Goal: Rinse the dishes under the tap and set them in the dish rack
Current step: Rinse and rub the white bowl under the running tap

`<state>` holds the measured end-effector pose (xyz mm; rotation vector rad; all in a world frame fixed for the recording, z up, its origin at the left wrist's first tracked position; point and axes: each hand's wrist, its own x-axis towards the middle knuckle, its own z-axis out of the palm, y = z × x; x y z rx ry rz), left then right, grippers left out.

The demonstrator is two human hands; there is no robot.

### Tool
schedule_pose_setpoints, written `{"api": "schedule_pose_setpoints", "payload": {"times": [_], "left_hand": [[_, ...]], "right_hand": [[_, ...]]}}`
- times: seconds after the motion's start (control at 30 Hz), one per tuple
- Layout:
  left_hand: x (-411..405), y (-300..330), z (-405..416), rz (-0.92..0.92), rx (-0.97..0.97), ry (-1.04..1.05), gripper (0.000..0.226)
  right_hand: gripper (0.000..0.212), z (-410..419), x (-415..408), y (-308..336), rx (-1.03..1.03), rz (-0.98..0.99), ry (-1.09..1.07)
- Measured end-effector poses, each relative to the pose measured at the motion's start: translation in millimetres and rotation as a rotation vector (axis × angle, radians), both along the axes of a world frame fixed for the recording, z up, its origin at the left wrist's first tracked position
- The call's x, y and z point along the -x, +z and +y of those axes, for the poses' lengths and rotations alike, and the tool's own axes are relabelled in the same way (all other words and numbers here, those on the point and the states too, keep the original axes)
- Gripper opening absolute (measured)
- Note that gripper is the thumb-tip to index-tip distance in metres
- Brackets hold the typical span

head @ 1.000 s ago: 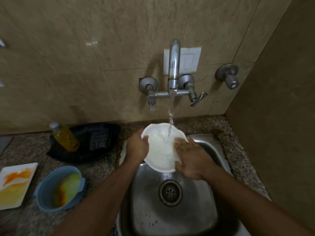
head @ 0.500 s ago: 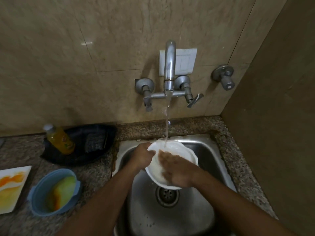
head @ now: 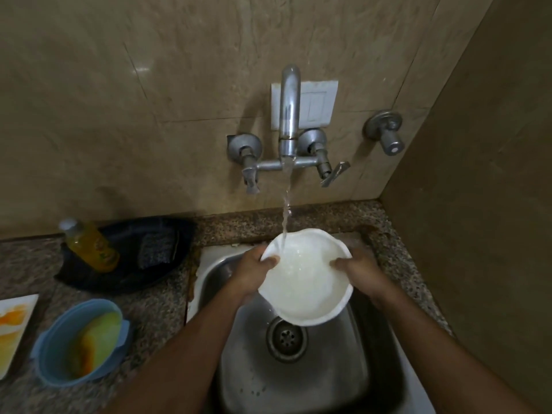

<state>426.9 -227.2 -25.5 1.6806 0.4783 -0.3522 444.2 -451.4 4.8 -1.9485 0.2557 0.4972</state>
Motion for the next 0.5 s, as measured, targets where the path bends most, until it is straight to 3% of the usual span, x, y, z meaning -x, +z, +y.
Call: {"api": "schedule_pose_setpoints", "payload": {"times": [0.07, 0.2, 0.33, 0.5], "left_hand": [[-4, 2, 0, -0.049, 0.023, 0.025, 0.031], [-4, 12, 8, -0.139, -0.051, -0.026, 0.042], [9, 17, 27, -0.251, -0.371, -0.222, 0.05], [28, 7, 39, -0.43, -0.47, -0.142, 0.048]], "right_hand": [[0.034, -1, 1, -6, -0.133, 0.045, -0.071], [0.025, 7, 10, -24, -0.227, -0.108, -0.18], [0.021, 22, 22, -33, -0.254, -0.211, -0.185], [0.024, 35, 26, -30, -0.125, -0.354, -0.052]]}}
